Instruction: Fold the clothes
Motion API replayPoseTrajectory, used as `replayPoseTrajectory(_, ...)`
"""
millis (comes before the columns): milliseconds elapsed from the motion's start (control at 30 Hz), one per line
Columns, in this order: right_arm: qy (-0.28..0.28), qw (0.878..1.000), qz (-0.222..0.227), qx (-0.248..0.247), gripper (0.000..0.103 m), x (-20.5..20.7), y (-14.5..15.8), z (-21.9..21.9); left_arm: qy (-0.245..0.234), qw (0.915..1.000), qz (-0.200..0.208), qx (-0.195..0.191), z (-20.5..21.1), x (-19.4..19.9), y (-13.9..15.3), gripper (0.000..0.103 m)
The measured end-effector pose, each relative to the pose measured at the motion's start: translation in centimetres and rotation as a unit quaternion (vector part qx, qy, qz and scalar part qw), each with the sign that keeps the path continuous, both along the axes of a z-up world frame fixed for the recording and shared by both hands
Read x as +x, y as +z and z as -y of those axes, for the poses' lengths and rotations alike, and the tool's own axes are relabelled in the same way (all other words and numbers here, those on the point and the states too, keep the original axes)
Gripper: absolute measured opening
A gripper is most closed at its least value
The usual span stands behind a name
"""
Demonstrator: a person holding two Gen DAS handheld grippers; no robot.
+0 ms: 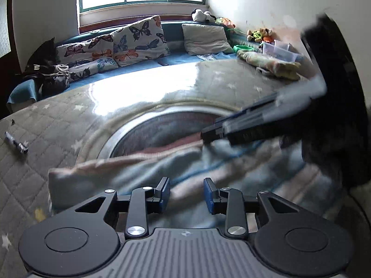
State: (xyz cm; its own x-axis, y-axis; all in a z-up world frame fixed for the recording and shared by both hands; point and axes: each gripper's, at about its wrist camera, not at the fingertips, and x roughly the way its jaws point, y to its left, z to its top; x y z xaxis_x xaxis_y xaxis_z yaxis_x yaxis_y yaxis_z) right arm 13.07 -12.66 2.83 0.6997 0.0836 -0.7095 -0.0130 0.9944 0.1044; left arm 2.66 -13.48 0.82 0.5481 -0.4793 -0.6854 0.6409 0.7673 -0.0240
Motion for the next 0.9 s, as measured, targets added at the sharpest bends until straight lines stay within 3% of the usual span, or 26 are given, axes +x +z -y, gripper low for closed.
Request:
replayPoseTrajectory(267,0.054,0.998,0.009,0.014,0.029,-1.5,1.1,-1.7,0.015,0.9999,0.007,-0.002,-1.9,-2.9,0.1,0.035)
replayPoseTrajectory(633,0.044,0.999,-0.003,0.02,0.027,0.9,-0.1,-4.2,0.041,0.9987,-0.023,-0.021,-5.6,-5.4,0.2,0.034)
replayPoseTrajectory(900,0.029,0.999,0.011,0.045,0.028,-1.2,1.7,-1.7,0.091,0.9943,-0.012,-0.053,-6.7,-1.2,3.0,0.035)
